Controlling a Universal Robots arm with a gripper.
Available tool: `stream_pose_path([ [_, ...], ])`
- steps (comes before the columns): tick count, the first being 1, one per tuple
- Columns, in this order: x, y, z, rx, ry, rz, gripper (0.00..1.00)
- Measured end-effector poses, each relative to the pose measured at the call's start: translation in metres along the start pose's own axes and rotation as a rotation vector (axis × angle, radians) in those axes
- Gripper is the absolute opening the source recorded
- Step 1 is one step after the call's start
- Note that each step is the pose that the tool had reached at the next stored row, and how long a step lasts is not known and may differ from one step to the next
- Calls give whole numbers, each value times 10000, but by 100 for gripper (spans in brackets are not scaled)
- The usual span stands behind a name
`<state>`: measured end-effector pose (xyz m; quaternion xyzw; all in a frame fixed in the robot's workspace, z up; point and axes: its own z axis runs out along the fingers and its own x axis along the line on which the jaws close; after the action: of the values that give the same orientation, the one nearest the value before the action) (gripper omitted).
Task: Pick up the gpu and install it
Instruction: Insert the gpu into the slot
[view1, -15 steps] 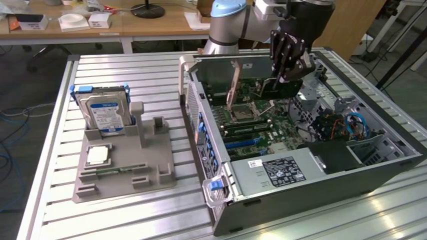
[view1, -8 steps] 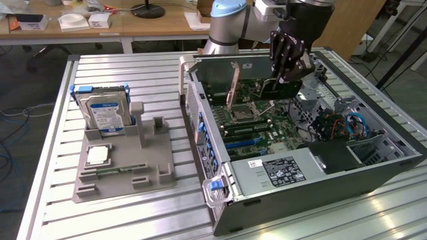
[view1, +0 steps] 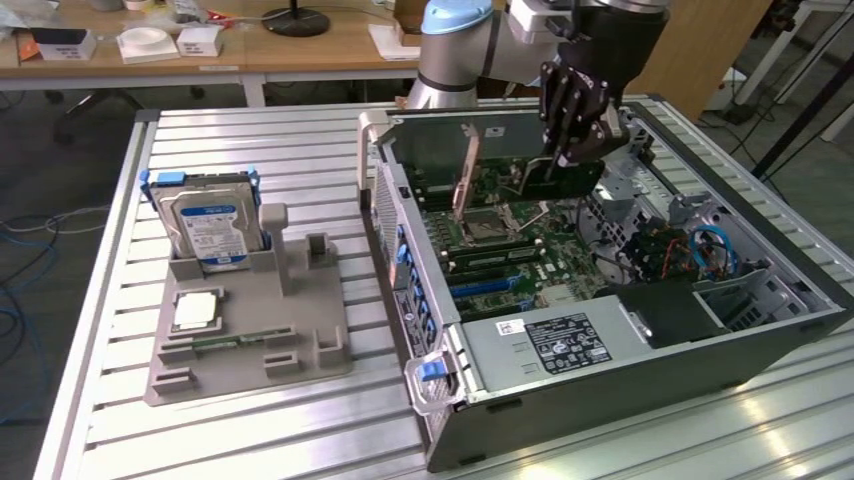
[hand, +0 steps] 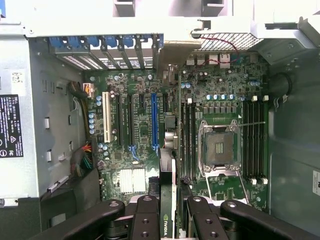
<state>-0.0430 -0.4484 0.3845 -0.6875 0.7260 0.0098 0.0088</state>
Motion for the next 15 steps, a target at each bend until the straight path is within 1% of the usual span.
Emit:
stream_pose_path([
  [4, 3, 0, 35, 0, 20, -1, 26],
  [15, 74, -3, 118, -1, 22, 0, 26],
])
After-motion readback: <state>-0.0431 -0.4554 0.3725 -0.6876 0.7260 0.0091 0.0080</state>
